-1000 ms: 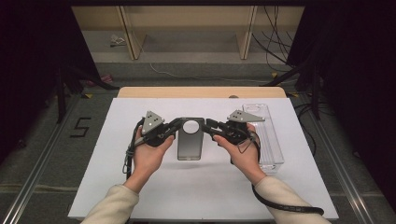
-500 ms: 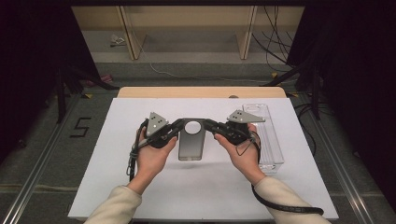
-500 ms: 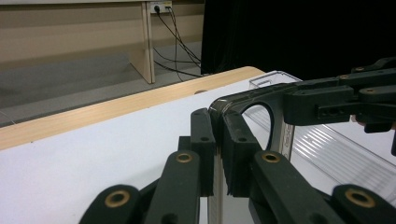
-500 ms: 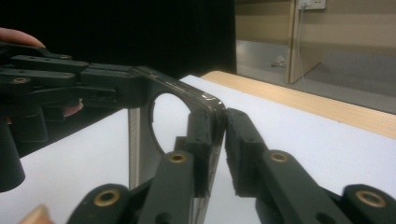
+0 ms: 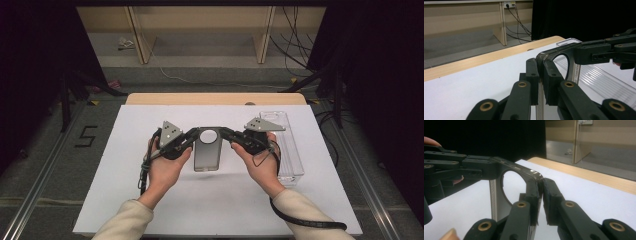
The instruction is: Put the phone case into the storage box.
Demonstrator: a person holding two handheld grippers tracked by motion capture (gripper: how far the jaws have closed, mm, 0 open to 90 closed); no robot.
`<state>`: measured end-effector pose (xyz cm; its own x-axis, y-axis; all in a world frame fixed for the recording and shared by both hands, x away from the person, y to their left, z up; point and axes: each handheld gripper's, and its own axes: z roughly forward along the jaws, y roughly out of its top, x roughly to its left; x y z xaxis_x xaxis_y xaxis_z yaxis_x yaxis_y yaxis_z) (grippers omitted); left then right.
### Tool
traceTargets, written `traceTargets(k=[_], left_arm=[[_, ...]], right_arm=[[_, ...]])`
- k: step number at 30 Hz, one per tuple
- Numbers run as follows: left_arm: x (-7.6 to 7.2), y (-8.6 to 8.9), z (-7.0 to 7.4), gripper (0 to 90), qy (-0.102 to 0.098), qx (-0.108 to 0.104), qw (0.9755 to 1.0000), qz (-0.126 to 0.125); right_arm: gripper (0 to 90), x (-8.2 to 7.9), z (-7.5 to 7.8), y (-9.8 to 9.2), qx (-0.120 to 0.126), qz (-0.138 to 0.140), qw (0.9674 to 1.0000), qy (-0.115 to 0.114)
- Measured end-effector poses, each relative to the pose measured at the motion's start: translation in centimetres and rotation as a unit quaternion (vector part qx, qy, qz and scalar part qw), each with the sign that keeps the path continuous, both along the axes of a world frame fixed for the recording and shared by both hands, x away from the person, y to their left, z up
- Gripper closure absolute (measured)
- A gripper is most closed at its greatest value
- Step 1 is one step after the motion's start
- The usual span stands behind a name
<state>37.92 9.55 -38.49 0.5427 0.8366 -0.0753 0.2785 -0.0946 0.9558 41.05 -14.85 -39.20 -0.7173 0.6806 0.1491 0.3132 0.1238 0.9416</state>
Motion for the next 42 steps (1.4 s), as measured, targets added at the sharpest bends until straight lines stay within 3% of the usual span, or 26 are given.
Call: traceTargets(k=[12,19,24,29,37,42], left_arm=[[-0.1,-0.2,0.1,83.0,-0.012,0.011,0.9998,-0.005],[-0.4,-0.7,0.3,79.8,-0.038,0.043,0.9981,-0.022],[-0.5,-0.8,0.4,76.5,-0.045,0.053,0.9973,-0.025],[-0.6,-0.6,0.6,67.9,-0.057,0.069,0.9956,-0.028],[-0.9,0.3,0.7,48.0,-0.052,0.060,0.9960,-0.042],[-1.1,0.9,0.6,30.4,-0.047,0.065,0.9956,-0.047]], right_arm=[[84.3,-0.1,0.3,0.0,-0.012,-0.007,0.9999,-0.010],[84.7,-0.1,0.5,-0.2,-0.016,-0.014,0.9997,-0.014],[84.9,-0.1,0.7,-0.4,-0.018,-0.019,0.9995,-0.016],[85.0,0.0,0.7,-0.6,-0.021,-0.027,0.9993,-0.017],[85.1,0.1,0.9,-1.0,-0.020,-0.036,0.9990,-0.018],[85.1,0.2,1.1,-1.3,-0.018,-0.040,0.9988,-0.021]])
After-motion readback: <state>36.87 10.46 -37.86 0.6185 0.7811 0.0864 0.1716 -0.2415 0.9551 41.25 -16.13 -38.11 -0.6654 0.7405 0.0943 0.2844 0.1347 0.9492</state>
